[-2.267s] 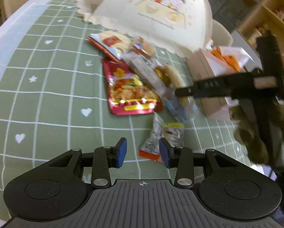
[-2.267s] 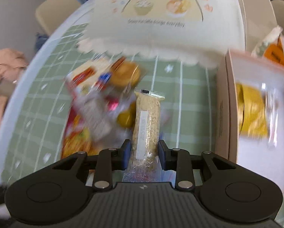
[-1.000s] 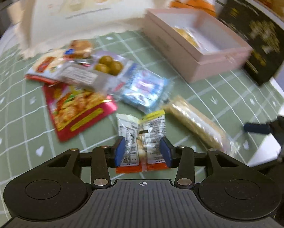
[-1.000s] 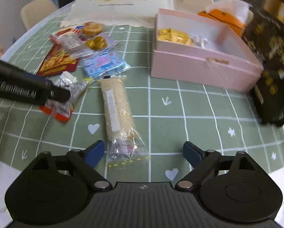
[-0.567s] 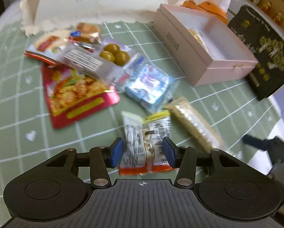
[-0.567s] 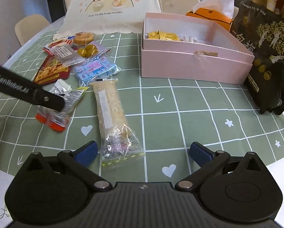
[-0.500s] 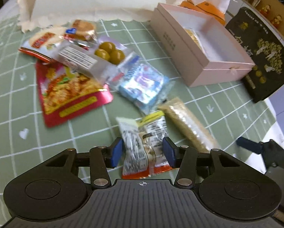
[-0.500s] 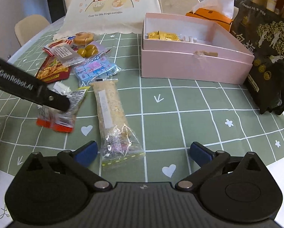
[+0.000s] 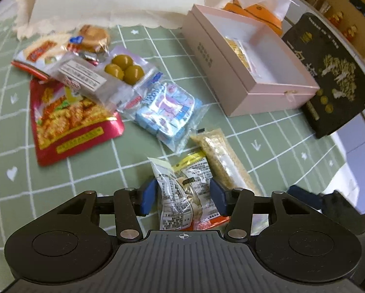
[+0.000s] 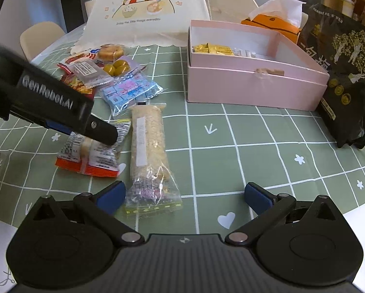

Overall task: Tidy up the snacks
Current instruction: 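Grasp the white-wrapped snack with the left tool and lift it, then grasp the brown biscuit packet with the right tool while the left tool carries the white snack, then drop the white snack into the pink box with the left tool while the right tool carries the biscuit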

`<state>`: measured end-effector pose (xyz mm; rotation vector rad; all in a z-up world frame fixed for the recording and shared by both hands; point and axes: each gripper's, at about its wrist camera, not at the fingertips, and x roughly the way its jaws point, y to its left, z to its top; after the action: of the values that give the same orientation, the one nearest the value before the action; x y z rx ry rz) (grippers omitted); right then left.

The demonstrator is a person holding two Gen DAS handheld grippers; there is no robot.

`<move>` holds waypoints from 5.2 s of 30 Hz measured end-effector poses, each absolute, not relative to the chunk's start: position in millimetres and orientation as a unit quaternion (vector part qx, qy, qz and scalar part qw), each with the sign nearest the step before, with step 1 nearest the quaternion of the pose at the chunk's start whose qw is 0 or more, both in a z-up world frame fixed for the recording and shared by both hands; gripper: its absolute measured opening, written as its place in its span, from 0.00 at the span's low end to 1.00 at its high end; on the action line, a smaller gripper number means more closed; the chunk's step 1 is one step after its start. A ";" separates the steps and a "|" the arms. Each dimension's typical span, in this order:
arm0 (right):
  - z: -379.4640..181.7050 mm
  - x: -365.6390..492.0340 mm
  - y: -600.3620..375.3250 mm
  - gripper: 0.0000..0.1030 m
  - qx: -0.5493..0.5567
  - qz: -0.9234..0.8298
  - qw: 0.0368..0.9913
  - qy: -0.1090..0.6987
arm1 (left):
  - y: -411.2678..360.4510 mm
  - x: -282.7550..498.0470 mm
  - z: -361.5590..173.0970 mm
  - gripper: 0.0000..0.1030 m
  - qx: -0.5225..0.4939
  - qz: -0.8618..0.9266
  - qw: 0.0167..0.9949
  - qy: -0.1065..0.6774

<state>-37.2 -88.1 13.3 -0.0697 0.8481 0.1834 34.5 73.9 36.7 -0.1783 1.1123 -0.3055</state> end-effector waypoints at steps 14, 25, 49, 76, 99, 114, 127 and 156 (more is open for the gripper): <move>11.0 -45.7 -86.0 1.00 -0.038 0.100 0.910 0.400 | 17.0 44.3 34.5 0.58 0.051 -0.133 0.842 0.520; 9.1 -47.8 -86.7 1.00 -0.038 0.103 0.911 0.396 | 20.5 40.3 33.7 0.53 0.063 -0.134 0.848 0.508; 60.5 134.6 73.7 0.76 -0.132 0.241 0.842 0.464 | 198.3 -20.4 33.7 0.21 -0.151 -0.052 0.846 0.509; 77.2 84.6 58.3 0.29 -0.159 0.262 0.845 0.438 | 202.2 -19.1 31.4 0.21 -0.168 -0.056 0.844 0.506; 44.4 55.6 44.0 0.32 -0.136 0.218 0.804 0.537 | 218.4 -19.0 24.4 0.22 -0.222 -0.092 0.835 0.495; 71.2 -0.7 -52.2 0.32 -0.058 0.163 0.853 0.492 | 190.4 -23.1 19.8 0.20 -0.248 -0.123 0.823 0.497; 64.0 -10.8 -131.1 0.32 -0.030 0.122 0.875 0.467 | 74.4 -49.5 45.2 0.19 -0.128 -0.230 0.835 0.482; 104.1 -1.5 -229.3 0.32 0.014 0.056 0.906 0.420 | -30.3 86.2 81.8 0.22 -0.075 -0.184 0.906 0.374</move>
<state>-1.5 -229.3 104.1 0.0280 0.8675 0.1149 86.2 -30.3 81.8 -0.1545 0.7725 -0.3810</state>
